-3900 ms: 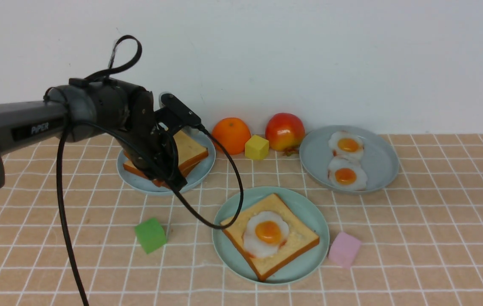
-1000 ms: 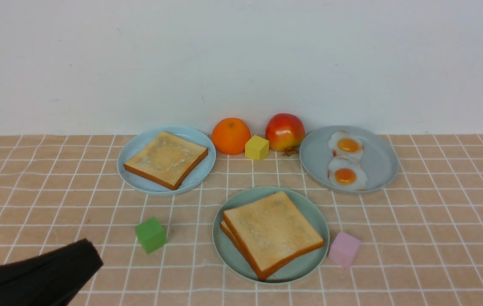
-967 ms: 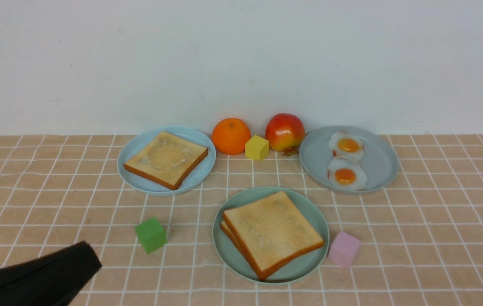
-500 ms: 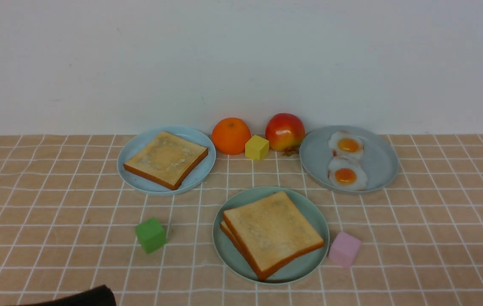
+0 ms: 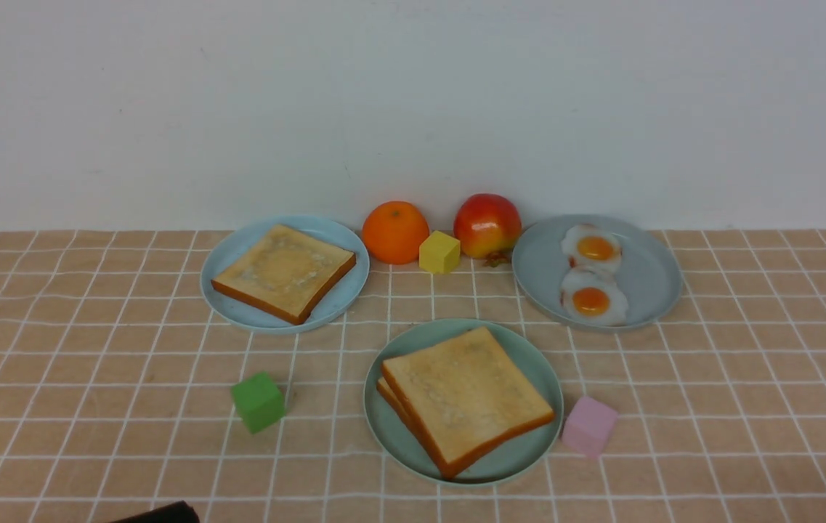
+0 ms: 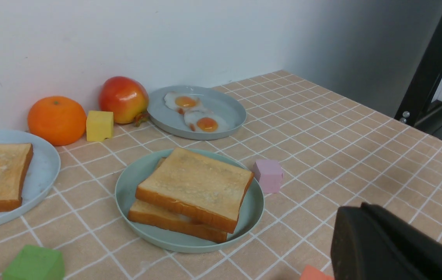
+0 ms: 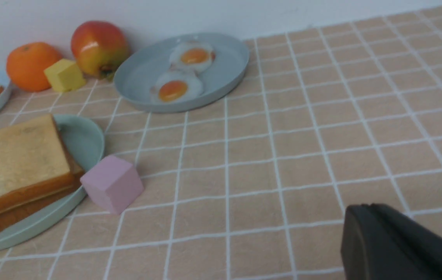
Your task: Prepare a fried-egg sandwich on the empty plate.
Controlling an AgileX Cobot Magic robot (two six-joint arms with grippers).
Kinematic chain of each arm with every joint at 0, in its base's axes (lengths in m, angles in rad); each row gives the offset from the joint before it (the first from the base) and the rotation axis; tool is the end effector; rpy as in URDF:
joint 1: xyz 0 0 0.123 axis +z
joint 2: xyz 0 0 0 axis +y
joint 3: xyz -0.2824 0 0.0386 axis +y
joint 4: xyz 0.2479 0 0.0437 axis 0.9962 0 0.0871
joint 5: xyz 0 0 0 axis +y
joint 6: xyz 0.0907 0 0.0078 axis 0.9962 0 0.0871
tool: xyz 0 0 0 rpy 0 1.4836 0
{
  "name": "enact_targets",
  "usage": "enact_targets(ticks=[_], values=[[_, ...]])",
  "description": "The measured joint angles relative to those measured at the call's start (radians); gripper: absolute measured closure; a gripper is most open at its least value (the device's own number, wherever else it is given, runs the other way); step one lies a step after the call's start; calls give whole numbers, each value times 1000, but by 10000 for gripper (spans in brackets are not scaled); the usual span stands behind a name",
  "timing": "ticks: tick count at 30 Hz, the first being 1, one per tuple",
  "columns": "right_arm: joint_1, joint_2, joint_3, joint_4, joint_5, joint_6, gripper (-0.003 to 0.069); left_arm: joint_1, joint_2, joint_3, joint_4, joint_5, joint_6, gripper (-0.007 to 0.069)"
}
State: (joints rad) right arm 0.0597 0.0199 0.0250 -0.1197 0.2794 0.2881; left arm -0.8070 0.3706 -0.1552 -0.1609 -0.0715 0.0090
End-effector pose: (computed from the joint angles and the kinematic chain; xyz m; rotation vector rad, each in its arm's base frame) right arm 0.0566 0.0004 0.1784 0.1258 1.8036 0.1359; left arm 0.0652 -0.0666 0.2456 0.5316 1.5918 -0.7220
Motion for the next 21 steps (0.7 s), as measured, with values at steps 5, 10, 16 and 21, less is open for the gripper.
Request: enact_targets(ticks=[5,10,16,21], values=[[-8,-30,0,8,33,-45,673,0,0,1,0,0,0,636],[-5,-30,0,23,39,-51,673,0,0,1,0,0,0,631],[1,-30,0,38,41,-98,673,0,0,1,0,1,0,626],[1,-30,-1,145,64,-288,673,0,0,1,0,1,0,620]])
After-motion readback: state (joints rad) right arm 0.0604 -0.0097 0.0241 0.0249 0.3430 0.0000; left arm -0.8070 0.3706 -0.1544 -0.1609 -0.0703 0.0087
